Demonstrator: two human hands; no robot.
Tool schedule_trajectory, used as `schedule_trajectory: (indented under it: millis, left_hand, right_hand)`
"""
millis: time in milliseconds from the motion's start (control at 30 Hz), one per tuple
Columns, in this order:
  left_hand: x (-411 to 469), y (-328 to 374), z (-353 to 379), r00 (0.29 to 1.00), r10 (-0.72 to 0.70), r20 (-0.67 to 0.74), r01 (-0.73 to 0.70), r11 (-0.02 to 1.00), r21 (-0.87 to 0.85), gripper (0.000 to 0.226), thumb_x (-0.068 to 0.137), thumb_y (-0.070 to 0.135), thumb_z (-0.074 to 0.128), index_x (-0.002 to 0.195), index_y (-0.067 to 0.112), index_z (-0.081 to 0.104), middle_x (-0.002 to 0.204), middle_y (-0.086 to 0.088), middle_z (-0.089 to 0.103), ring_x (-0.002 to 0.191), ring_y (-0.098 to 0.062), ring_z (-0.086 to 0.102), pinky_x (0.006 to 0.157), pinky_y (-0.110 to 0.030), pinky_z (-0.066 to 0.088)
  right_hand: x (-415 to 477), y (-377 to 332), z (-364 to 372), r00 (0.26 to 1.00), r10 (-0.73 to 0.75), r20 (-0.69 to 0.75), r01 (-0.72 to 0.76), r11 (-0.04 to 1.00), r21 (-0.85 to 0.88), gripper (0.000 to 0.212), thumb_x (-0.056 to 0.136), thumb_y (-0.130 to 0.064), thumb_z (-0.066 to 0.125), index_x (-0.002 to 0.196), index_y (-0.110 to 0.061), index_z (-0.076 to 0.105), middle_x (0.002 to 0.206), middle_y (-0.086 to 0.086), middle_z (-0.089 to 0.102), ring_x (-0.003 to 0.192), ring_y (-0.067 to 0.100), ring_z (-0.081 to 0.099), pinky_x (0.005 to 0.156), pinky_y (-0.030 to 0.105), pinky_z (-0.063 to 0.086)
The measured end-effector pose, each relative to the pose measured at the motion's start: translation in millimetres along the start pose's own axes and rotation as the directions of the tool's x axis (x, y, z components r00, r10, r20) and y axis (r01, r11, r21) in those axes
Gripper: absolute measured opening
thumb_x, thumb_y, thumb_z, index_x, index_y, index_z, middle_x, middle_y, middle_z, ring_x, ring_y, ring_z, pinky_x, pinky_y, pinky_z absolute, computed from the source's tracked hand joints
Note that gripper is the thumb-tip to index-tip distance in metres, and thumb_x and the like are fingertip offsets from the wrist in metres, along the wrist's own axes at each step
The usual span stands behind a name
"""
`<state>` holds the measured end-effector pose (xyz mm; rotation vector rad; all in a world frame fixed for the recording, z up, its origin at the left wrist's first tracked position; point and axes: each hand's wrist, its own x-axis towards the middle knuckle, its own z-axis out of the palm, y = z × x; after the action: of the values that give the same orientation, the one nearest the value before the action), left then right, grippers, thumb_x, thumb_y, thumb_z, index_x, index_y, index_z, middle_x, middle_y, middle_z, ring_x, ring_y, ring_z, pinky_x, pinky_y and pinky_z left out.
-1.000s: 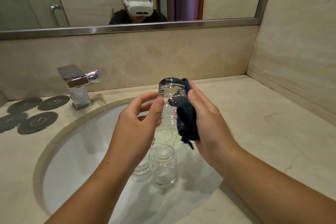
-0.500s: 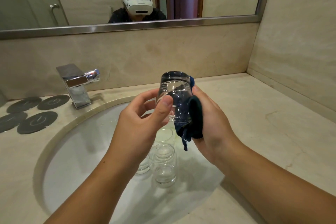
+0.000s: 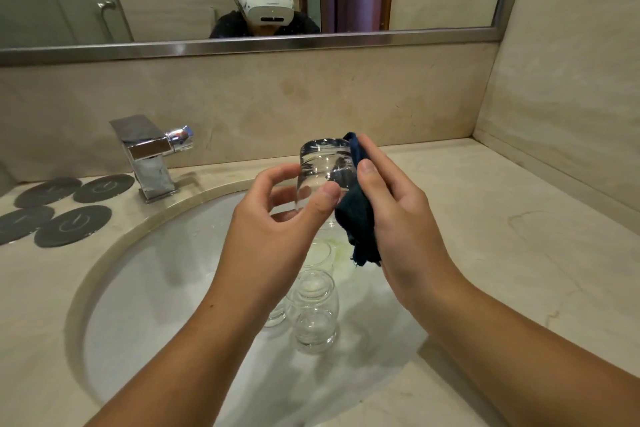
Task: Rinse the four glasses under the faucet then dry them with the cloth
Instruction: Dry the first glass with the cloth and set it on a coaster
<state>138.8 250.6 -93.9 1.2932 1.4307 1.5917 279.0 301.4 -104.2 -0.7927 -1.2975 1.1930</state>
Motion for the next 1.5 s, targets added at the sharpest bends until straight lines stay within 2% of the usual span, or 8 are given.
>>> schedule_trajectory:
  millis: [100,200,367,500,733,1000,1167,1500]
  left_hand:
    - [0,2,-1,1.000,0.010,-0.004,-0.010,1.000,-0.010,0.061,0.067,0.060,0.081,0.122,0.037,0.070,0.107,0.010,0.081,0.096,-0.006,0.078,0.090,-0.032,0.063]
    - [0,1,-2,1.000,-0.003,0.023,0.004,0.999,-0.046,0.052,0.077,0.056,0.089,0.122,0.036,0.072,0.109,0.008,0.081,0.101,-0.012,0.079,0.099,-0.042,0.060]
    - [2,0,-2,0.998,0.009,0.062,-0.003,0.995,-0.095,0.049,0.077,0.058,0.077,0.120,0.036,0.070,0.110,0.007,0.082,0.103,-0.015,0.079,0.101,-0.040,0.058]
    - [4,0,-1,0.999,0.033,0.026,-0.033,0.999,0.009,0.041,0.083,0.067,0.075,0.112,0.039,0.068,0.104,0.015,0.080,0.101,-0.002,0.075,0.098,-0.038,0.060]
    - [2,-2,2,1.000,0.022,0.022,-0.025,0.993,0.119,0.064,0.071,0.076,0.081,0.122,0.039,0.067,0.111,0.012,0.077,0.097,0.000,0.075,0.071,-0.012,0.055]
    - [2,0,-3,0.998,0.014,0.066,-0.015,1.000,0.018,0.051,0.076,0.069,0.075,0.114,0.035,0.076,0.103,0.013,0.081,0.099,-0.007,0.077,0.096,-0.038,0.059]
    - [5,-3,-2,0.999,0.007,0.033,-0.009,0.999,0.052,0.058,0.078,0.073,0.078,0.118,0.033,0.067,0.101,0.015,0.080,0.096,-0.002,0.075,0.094,-0.035,0.060]
    - [4,-7,-3,0.999,0.002,0.040,-0.007,0.992,0.123,0.056,0.073,0.076,0.078,0.114,0.038,0.071,0.102,0.014,0.079,0.094,-0.003,0.077,0.093,-0.043,0.063]
  right_hand:
    - [1,1,1,1.000,0.011,0.023,-0.012,0.999,0.036,0.034,0.111,-0.037,0.053,0.141,-0.049,0.063,0.125,-0.005,0.075,0.092,0.010,0.073,0.068,0.032,0.056]
    - [4,2,0,0.997,0.068,0.039,-0.074,0.984,0.164,0.035,0.112,-0.037,0.050,0.144,-0.034,0.065,0.130,0.000,0.076,0.119,0.024,0.073,0.106,0.044,0.055]
    - [5,1,0,0.977,0.194,0.087,-0.211,0.932,0.293,0.042,0.112,-0.039,0.045,0.136,-0.015,0.069,0.129,0.011,0.076,0.126,0.030,0.069,0.119,0.051,0.045]
    - [7,5,1,0.987,0.152,0.049,-0.160,0.954,0.255,0.036,0.112,-0.036,0.048,0.137,-0.021,0.069,0.128,0.011,0.076,0.125,0.031,0.070,0.114,0.053,0.050]
    - [1,0,1,1.000,-0.005,-0.003,0.005,0.998,0.058,0.034,0.110,-0.035,0.056,0.138,-0.050,0.064,0.130,0.000,0.075,0.096,0.010,0.064,0.075,0.024,0.049]
    - [7,2,0,0.986,0.153,0.068,-0.166,0.946,0.277,0.040,0.112,-0.036,0.047,0.133,-0.011,0.070,0.128,0.021,0.073,0.118,0.036,0.069,0.113,0.053,0.050]
    - [7,5,1,0.985,0.165,0.050,-0.172,0.945,0.279,0.035,0.111,-0.035,0.050,0.131,-0.018,0.072,0.128,0.026,0.071,0.109,0.035,0.066,0.108,0.051,0.050]
    - [5,2,0,1.000,-0.008,-0.014,0.008,1.000,0.015,0.037,0.109,-0.036,0.059,0.145,-0.040,0.062,0.136,-0.008,0.073,0.126,0.018,0.068,0.101,0.038,0.054]
